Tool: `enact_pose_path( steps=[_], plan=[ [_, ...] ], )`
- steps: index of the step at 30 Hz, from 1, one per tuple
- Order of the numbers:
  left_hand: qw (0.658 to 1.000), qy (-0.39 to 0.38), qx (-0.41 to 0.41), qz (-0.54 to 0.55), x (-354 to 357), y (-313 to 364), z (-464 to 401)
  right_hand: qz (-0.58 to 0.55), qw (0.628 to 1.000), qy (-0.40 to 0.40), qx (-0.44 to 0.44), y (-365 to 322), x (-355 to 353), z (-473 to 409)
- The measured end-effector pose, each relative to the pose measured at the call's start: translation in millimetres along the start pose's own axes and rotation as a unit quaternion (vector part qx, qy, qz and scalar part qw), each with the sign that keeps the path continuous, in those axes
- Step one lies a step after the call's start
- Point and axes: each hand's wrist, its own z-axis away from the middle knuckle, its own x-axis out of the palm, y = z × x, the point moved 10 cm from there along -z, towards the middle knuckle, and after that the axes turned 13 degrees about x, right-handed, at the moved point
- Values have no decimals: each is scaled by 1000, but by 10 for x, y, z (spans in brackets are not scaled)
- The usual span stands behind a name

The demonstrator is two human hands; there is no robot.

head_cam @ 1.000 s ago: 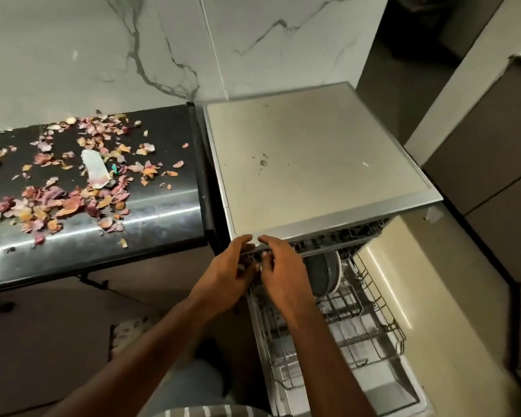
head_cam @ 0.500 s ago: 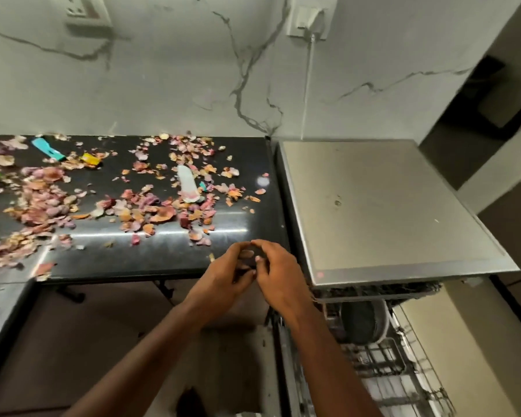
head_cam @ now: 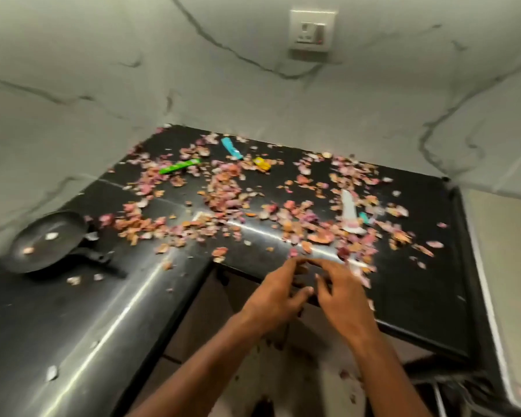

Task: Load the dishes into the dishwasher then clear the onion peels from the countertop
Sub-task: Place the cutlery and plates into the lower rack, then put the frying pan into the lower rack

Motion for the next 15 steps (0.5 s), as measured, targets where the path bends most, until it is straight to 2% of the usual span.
enact_pose_path(
  steps=[11,15],
  plan=[
    [986,126,-104,-27,-867,-374,562,5,984,-135,-119,-829,980,-225],
    [982,130,-134,-36,-964,-479,637,4,979,-160,-126,-854,1117,-168]
  ],
)
